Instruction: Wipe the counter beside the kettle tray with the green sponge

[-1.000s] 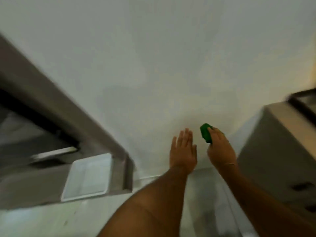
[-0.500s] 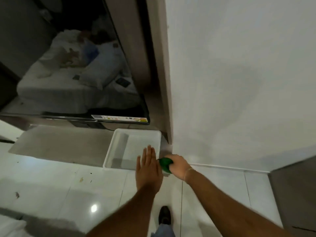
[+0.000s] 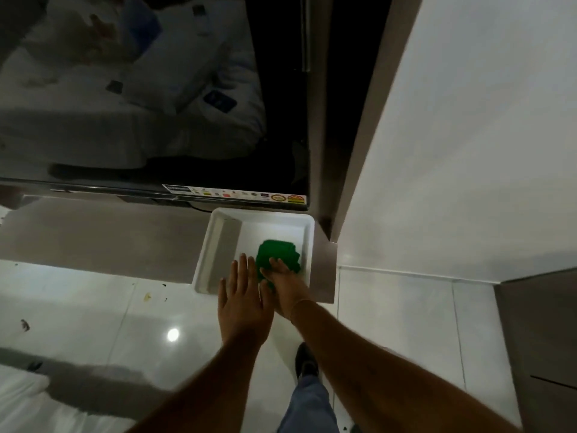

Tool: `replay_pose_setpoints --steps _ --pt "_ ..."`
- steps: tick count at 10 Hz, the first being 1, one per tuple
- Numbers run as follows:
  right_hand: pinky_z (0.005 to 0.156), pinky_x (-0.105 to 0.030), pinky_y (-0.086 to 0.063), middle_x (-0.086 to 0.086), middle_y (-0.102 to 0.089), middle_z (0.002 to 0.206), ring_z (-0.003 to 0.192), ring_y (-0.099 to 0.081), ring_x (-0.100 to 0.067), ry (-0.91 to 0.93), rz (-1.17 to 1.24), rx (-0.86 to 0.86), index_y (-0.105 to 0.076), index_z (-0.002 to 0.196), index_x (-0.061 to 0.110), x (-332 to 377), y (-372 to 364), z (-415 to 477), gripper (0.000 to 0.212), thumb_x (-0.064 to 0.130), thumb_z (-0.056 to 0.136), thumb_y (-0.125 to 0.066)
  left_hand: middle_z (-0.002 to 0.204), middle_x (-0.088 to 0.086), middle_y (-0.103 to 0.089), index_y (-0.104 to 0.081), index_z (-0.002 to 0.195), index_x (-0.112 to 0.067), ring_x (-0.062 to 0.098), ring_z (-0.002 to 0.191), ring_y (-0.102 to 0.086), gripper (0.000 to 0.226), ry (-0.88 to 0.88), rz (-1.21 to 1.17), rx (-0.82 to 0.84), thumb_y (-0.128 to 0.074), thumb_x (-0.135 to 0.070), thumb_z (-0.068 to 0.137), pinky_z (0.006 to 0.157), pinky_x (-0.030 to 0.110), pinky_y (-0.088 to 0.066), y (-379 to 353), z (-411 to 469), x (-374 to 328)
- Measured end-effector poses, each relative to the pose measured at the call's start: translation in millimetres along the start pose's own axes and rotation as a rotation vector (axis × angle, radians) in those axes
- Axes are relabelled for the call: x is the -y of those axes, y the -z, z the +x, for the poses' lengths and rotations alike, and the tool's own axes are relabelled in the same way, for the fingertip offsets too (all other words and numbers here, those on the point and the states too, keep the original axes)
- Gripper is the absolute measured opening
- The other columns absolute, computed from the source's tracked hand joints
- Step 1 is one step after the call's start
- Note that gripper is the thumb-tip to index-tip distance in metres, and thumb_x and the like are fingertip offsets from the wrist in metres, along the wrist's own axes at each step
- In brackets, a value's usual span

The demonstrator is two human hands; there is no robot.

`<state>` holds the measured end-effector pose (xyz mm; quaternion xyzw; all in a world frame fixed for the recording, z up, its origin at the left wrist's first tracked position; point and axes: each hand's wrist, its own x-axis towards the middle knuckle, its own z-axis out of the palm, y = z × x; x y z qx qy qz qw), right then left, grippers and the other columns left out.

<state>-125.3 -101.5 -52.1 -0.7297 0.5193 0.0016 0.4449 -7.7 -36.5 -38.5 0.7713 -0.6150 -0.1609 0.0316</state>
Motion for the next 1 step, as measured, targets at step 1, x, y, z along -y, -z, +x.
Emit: replay_pose_setpoints --steps 1 --pt "0.134 -0.047 -0.012 -0.003 -0.013 0.178 0.165 -0.007 -0.028 0.037 -0.02 -0.253 -0.032 0.165 0.026 -28.0 14.3 -33.8 0.067 0.015 0.102 -0.051 0.181 0.001 -0.002 -0.006 0.17 -0.022 0.018 0.166 0.004 0.071 -0.086 0.038 0.044 -0.006 -0.052 0.106 0.136 0.048 -0.006 -1.9 -6.7 -21.0"
